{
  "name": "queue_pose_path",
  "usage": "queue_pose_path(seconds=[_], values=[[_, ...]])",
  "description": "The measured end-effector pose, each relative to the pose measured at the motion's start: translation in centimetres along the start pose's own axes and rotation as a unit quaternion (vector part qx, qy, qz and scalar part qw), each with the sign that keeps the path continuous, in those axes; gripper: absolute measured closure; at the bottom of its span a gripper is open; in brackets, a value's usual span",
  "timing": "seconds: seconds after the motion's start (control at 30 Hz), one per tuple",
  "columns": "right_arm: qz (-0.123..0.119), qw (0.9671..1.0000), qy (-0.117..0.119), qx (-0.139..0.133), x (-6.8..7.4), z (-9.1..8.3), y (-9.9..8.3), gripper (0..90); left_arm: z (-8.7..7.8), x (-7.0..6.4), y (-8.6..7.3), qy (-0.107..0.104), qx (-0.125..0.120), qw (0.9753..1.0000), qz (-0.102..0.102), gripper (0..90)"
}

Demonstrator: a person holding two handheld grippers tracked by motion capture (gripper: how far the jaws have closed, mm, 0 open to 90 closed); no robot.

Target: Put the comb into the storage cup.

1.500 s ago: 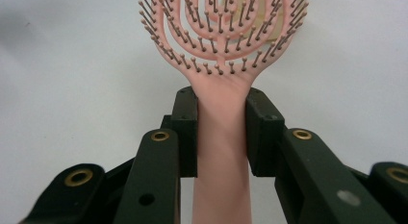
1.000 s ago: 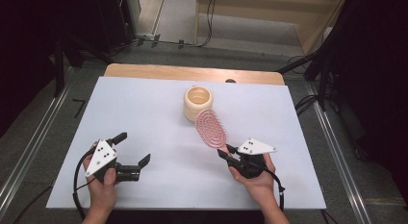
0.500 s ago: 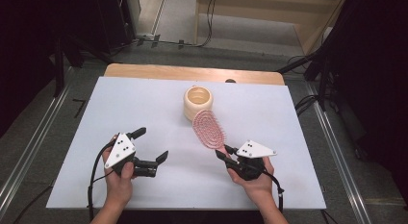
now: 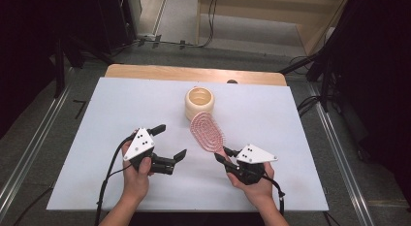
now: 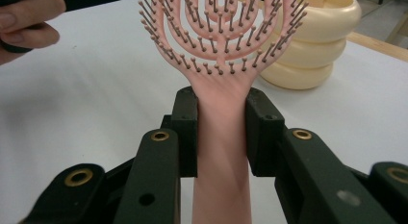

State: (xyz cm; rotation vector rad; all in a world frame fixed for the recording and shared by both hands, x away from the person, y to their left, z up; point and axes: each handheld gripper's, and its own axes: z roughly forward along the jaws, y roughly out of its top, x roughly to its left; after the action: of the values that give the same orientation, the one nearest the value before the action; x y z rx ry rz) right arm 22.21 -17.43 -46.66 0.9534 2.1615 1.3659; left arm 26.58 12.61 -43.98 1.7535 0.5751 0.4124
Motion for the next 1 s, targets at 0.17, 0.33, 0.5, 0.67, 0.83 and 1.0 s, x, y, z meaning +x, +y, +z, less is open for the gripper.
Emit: queue_pose_path(seconds=[0.17,0.33,0.5,0.67,0.83,1.0], values=[[-0.007,1.0000,-0.001,0.000,0.4,0.2,0.0,67.6,0.9,-0.3,0.4,-0.023,-0.005,0.9997,-0.011,0.0],[-0.014,0.9999,0.000,-0.004,0.7,0.3,0.1,67.6,1.3,-0.6,0.6,-0.036,-0.010,0.9991,-0.020,0.0],[-0.019,0.9998,0.002,-0.005,1.1,0.6,0.0,67.6,1.8,-0.9,0.7,-0.059,-0.015,0.9976,-0.031,1.9],[-0.026,0.9996,0.005,-0.008,1.6,0.8,0.0,67.6,2.4,-1.4,1.0,-0.075,-0.016,0.9957,-0.052,7.6],[-0.032,0.9994,0.006,-0.013,2.1,0.9,0.0,67.6,2.6,-1.6,1.5,-0.084,-0.013,0.9944,-0.063,18.3],[-0.038,0.9990,0.008,-0.024,2.4,1.1,0.0,67.6,2.7,-1.5,1.8,-0.084,-0.011,0.9934,-0.078,28.2]])
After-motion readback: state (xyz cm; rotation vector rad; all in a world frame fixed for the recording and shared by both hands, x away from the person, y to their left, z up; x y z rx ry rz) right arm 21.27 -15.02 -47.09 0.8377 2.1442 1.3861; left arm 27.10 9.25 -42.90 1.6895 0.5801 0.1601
